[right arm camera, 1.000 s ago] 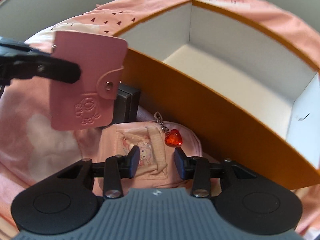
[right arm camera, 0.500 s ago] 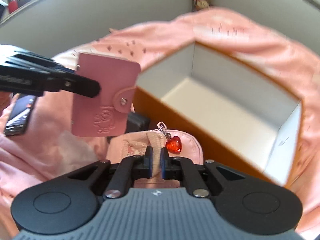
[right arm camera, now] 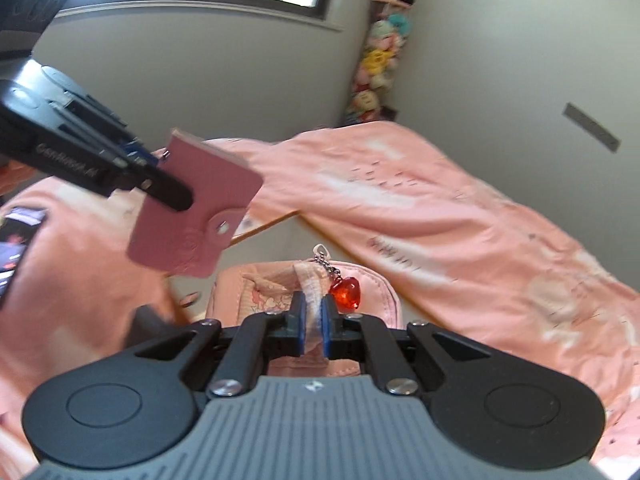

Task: Organize objects
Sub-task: 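Lift the wallet and pouch with both tools and carry them over the orange box, then open the left tool to drop the pink wallet into the box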

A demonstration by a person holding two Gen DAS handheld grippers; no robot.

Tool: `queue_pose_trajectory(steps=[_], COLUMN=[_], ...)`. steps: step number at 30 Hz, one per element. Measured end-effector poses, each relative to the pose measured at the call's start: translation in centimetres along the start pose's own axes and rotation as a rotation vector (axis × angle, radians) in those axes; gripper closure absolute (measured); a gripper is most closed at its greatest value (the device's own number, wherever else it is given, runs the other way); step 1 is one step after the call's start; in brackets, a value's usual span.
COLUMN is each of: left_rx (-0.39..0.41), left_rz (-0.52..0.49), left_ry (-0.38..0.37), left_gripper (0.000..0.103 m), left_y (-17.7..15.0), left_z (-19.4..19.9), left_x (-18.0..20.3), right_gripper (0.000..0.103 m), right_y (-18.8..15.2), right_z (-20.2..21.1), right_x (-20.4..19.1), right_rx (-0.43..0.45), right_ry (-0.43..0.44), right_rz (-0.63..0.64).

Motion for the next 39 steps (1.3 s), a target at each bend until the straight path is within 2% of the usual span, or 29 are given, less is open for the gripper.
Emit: queue_pose_trajectory(steps=[4, 10, 18, 22, 25, 29, 34, 39], left_rx=[-0.134, -0.347, -0.516, -0.568, -0.572, -0.558, -0.469, -0.325], left_rz=[0.016, 0.082, 0.107, 0.114, 0.048, 0.024, -0.062, -0.013], left_ry=[-0.040, -0.073, -0.099, -0.063, 0.027, 0.046, 0.092, 0.065], left_gripper=[0.083, 0.083, 0.083, 0.082, 0.075, 0.071, 0.067, 0.064], left_y=[-0.7, -4.3, -6.7, -7.4, -8.0, -8.2, -7.0, -4.2], left_z=[-5.7, -12.7, -16.3, -17.2, -17.4, -16.7, -14.7, -11.9], left_x=[0.2, -1.1, -1.7, -2.3, -3.1, -3.5, -3.6, -4.2], right_gripper=[0.095, 0.095, 0.095, 0.095, 0.095, 0.095, 0.095, 0.095], right_y=[-0.2, -4.1, -6.6, -6.9, -7.0, -7.3, -7.5, -7.1], right_z=[-2.9, -7.0, -9.7, -10.6, -11.1, -11.9, -12.6, -13.0], right_x=[2.2, 3.8, 3.7, 3.3, 3.0, 2.9, 2.2, 0.6], right_rx=[-0.022, -0.113, -0.165, -0.159, -0.159, -0.168, -0.177, -0.179], right_ry=[-0.064, -0.031, 0.018, 0.039, 0.050, 0.063, 0.086, 0.135], right_rz=[0.026, -0.026, -0.034, -0.004, 0.010, 0.011, 0.021, 0.099])
Point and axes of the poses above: each gripper's, at about its wrist camera, not at the fingertips, and z roughly against the way its jaws point, x to its right, y to its top, the point moved 10 cm from there along -z, roughly the way its jaws point, and after that the axes turned 3 degrees about z, right-handed, at the moved point
